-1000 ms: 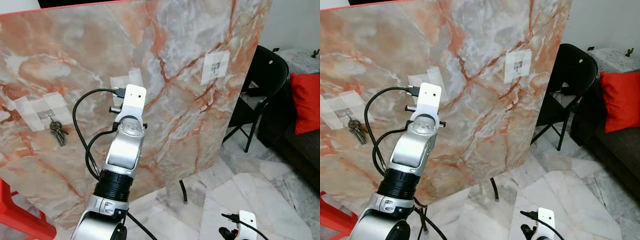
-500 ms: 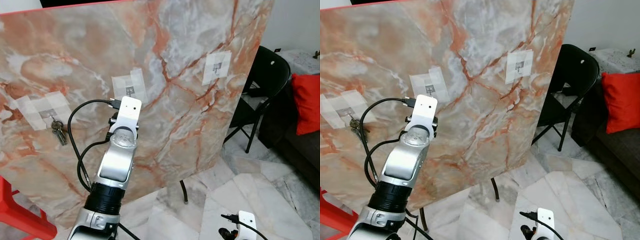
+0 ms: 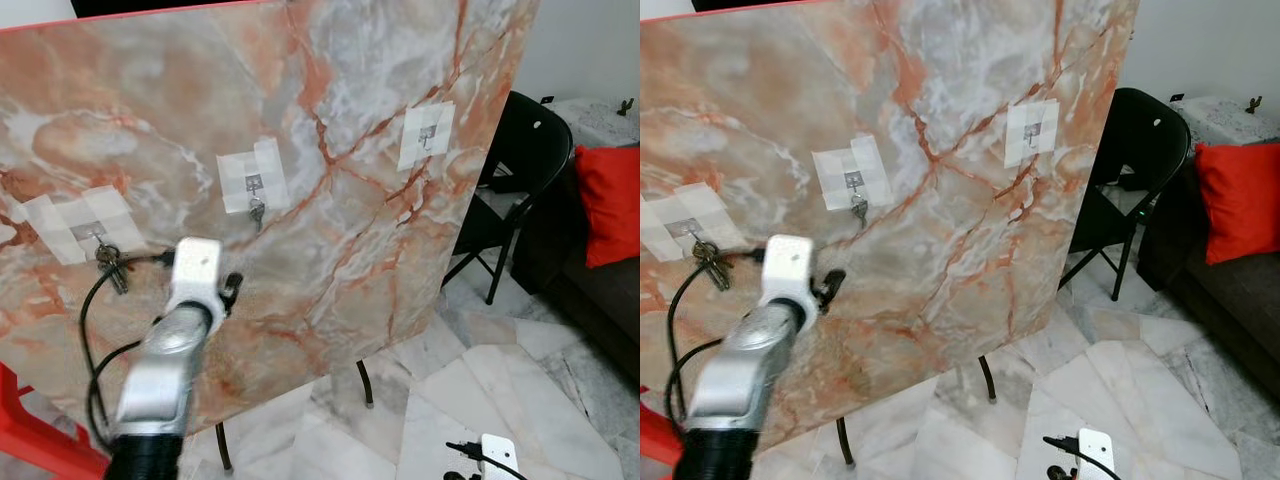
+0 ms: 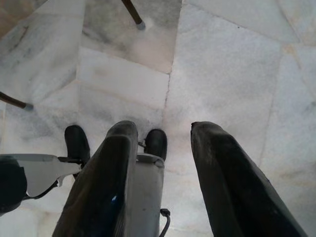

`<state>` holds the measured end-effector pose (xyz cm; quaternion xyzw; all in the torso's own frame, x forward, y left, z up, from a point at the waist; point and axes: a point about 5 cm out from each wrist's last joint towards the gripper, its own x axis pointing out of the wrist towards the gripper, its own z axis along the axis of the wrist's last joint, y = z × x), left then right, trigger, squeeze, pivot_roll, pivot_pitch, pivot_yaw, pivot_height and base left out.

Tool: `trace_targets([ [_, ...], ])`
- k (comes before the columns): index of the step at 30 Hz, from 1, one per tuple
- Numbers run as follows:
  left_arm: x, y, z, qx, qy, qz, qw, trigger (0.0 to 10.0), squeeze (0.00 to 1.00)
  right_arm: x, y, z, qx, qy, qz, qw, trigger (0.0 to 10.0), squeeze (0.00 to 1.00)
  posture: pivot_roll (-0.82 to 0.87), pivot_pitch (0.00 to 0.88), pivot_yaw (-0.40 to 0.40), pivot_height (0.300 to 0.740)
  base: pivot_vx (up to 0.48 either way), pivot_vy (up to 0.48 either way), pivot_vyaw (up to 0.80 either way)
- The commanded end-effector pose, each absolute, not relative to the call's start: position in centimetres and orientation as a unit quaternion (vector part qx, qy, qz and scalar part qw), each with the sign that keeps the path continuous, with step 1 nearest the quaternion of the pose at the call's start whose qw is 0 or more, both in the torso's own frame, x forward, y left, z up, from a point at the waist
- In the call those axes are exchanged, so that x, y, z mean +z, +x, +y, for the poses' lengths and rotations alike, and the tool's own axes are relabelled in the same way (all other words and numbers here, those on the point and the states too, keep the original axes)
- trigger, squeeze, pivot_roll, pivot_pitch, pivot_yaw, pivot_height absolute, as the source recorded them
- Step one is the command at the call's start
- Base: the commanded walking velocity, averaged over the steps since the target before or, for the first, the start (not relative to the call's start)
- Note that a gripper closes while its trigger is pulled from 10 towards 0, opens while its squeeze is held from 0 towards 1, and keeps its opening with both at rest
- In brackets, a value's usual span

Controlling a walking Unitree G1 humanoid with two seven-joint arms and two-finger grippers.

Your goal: Hang keys on a hook

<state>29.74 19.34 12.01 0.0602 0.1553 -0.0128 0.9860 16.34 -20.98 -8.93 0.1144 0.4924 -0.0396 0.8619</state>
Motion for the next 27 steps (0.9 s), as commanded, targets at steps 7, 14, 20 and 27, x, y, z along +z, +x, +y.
trace_targets([
  [7, -0.9, 25.0, 23.8, -0.008, 0.117, 0.34, 0.933, 10.0, 0.0, -9.3, 15.6, -21.0, -0.063, 0.117, 0.508, 0.851, 10.0, 0.0, 0.08, 0.0, -0.022, 0.74, 0.0, 0.0, 0.0],
  [14, -4.4, 21.6, 26.0, 0.08, 0.052, 0.426, 0.9, 10.0, 0.0, -9.3, 15.3, -21.9, -0.082, 0.11, 0.512, 0.848, 10.0, 0.0, 0.06, 0.0, 0.001, 0.74, 0.0, 0.0, 0.0],
  [20, -6.2, 20.4, 23.6, -0.001, 0.117, 0.457, 0.882, 10.0, 0.0, -9.2, 15.6, -21.8, -0.106, 0.115, 0.509, 0.847, 10.0, 0.0, -0.01, 0.0, 0.061, 0.74, 0.0, 0.0, 0.0],
  [27, -6.4, 20.7, 22.8, -0.004, 0.109, 0.452, 0.885, 10.0, 0.0, -9.8, 14.9, -20.2, -0.113, 0.125, 0.516, 0.84, 10.0, 0.0, -0.07, 0.0, 0.082, 0.74, 0.0, 0.0, 0.0],
])
